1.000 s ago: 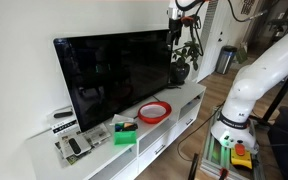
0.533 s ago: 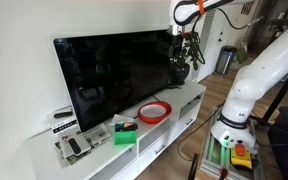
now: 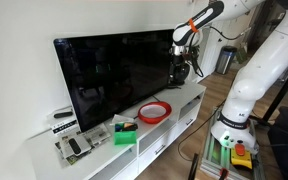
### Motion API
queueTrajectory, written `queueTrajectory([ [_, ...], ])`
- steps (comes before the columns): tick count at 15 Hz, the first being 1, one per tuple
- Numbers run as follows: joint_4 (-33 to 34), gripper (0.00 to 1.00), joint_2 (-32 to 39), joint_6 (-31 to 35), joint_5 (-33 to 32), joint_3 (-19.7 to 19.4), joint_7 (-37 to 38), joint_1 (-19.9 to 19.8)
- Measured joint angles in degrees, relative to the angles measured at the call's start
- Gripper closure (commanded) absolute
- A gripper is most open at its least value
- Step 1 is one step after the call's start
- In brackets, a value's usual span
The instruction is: Move the red hat to the right
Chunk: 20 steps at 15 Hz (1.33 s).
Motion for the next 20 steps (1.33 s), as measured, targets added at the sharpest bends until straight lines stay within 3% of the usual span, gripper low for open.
queueTrajectory([
  [4, 0.14, 0.0, 8.52, 3.6, 9.9, -3.35, -10.76, -0.46],
  [8, 2.81, 0.0, 17.95, 6.03, 20.63, -3.2, -18.86, -2.49],
  [11, 5.54, 0.0, 23.5, 6.02, 22.51, -2.48, -20.02, -3.24],
  [15, 6.41, 0.0, 24.51, 6.02, 22.55, -1.74, -19.96, -3.63],
  [20, 8.97, 0.0, 28.28, 5.69, 25.72, 2.16, -20.56, -8.2],
])
